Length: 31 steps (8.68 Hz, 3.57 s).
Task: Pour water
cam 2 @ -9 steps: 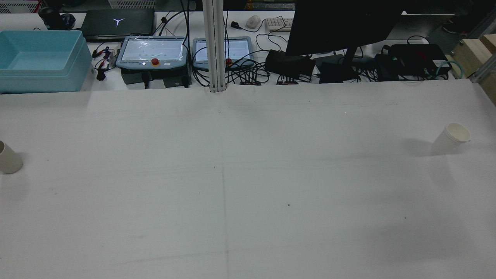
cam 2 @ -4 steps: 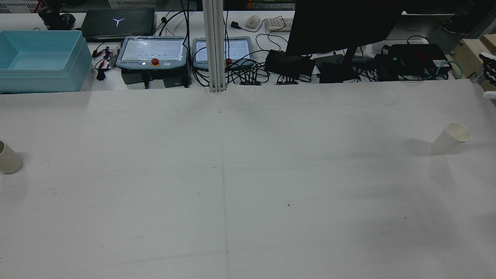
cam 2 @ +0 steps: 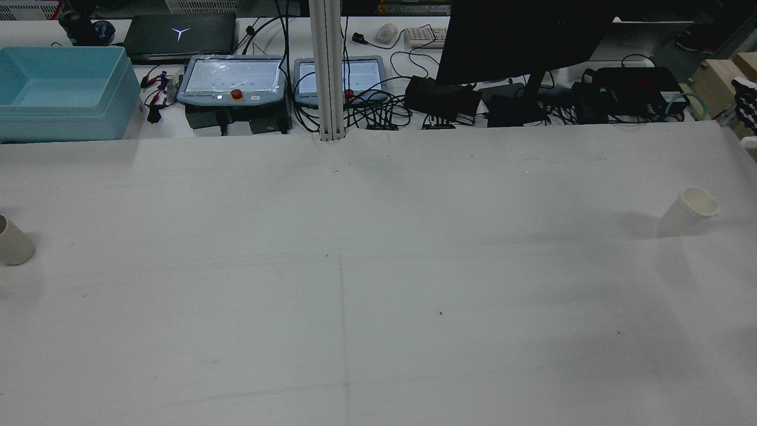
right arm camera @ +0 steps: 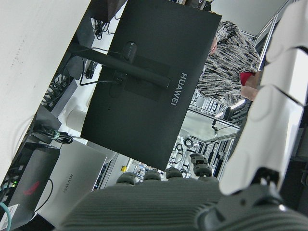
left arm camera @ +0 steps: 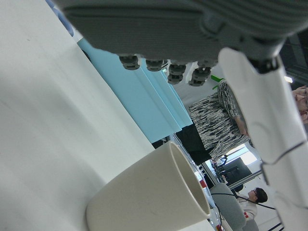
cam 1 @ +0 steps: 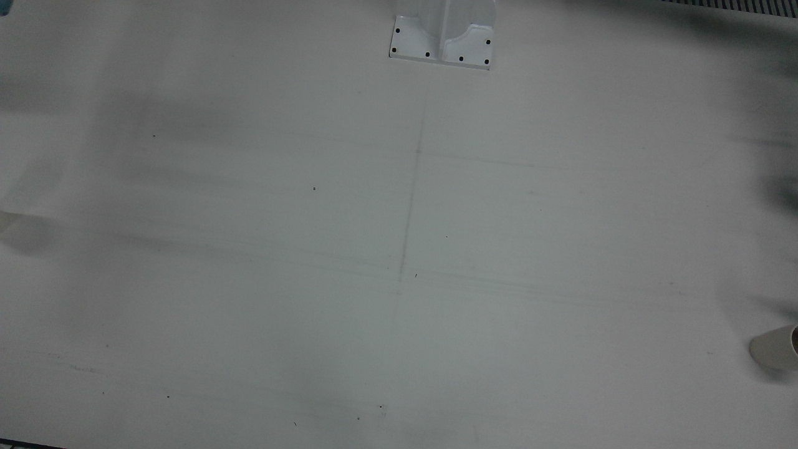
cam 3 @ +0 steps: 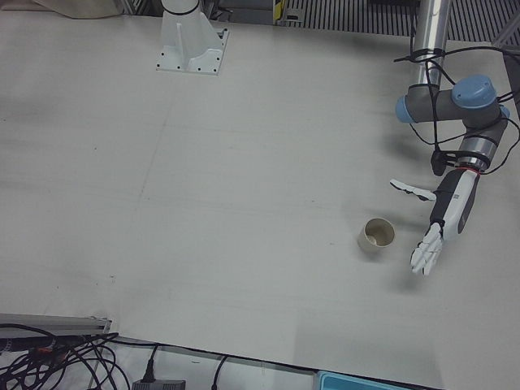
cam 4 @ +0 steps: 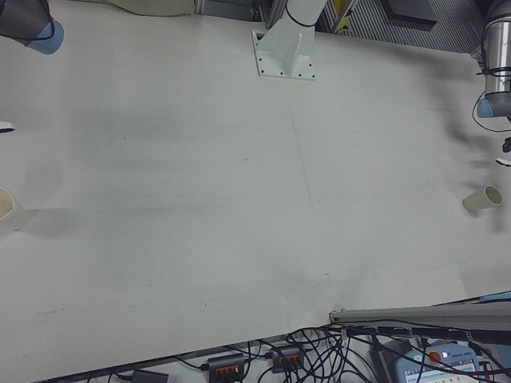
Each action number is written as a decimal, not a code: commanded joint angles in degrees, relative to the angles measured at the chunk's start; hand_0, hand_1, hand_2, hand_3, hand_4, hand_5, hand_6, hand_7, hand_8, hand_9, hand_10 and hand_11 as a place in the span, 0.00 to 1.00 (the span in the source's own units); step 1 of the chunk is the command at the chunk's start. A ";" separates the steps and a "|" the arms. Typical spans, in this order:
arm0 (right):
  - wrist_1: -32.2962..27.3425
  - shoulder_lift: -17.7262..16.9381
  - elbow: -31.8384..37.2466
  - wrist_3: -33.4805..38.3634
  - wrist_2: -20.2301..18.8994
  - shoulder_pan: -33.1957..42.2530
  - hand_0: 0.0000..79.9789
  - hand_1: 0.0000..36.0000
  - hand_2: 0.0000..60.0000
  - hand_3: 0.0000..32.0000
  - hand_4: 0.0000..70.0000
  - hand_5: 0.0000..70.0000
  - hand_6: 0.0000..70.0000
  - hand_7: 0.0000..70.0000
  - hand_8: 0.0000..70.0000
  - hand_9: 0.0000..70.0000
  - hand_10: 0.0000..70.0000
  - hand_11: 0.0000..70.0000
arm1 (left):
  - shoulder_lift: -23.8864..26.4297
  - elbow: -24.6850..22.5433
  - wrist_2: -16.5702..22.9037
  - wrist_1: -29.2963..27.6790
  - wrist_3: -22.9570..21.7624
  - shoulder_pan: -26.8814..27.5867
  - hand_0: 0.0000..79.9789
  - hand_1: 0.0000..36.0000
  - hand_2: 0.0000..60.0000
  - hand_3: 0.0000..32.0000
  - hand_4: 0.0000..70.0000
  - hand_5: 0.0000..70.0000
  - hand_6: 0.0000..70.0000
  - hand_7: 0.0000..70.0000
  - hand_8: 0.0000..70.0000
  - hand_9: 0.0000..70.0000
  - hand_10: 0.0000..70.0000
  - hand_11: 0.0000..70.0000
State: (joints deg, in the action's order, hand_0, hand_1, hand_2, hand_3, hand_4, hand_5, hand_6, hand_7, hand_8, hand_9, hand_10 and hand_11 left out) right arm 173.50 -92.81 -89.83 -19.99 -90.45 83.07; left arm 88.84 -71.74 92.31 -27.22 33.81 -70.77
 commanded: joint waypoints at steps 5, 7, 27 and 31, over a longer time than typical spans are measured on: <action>-0.09 -0.35 0.19 0.83 -0.08 0.42 0.62 0.47 0.10 0.00 0.04 0.12 0.00 0.01 0.00 0.00 0.00 0.00 | 1.78 6.70 -9.52 -4.06 2.75 7.40 0.60 0.21 0.00 0.00 0.22 0.00 0.07 0.12 0.02 0.04 0.04 0.07; -0.09 -0.44 0.19 0.83 -0.08 0.42 0.62 0.47 0.10 0.00 0.04 0.12 0.00 0.02 0.00 0.00 0.00 0.00 | 2.74 7.05 -11.62 -3.98 4.06 8.45 0.60 0.22 0.00 0.00 0.21 0.00 0.05 0.10 0.02 0.03 0.03 0.07; -0.53 -3.25 0.36 0.92 -0.34 3.06 0.61 0.45 0.08 0.00 0.02 0.11 0.00 0.00 0.00 0.00 0.00 0.00 | 5.29 6.26 -20.42 -2.83 3.11 16.11 0.61 0.27 0.06 0.00 0.46 0.70 0.08 0.08 0.02 0.04 0.02 0.05; -0.53 -3.25 0.10 0.92 -0.34 3.50 0.61 0.45 0.08 0.00 0.02 0.11 0.00 0.00 0.00 0.00 0.00 0.00 | 5.29 6.08 -20.42 -2.83 2.76 16.02 0.62 0.40 0.29 0.00 0.47 0.68 0.08 0.09 0.02 0.03 0.02 0.05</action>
State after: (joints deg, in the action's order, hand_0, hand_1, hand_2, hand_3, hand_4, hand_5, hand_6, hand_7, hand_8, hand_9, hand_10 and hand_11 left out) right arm 172.94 -96.04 -89.51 -19.07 -90.79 86.28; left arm 94.13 -65.60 71.90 -30.06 36.86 -54.69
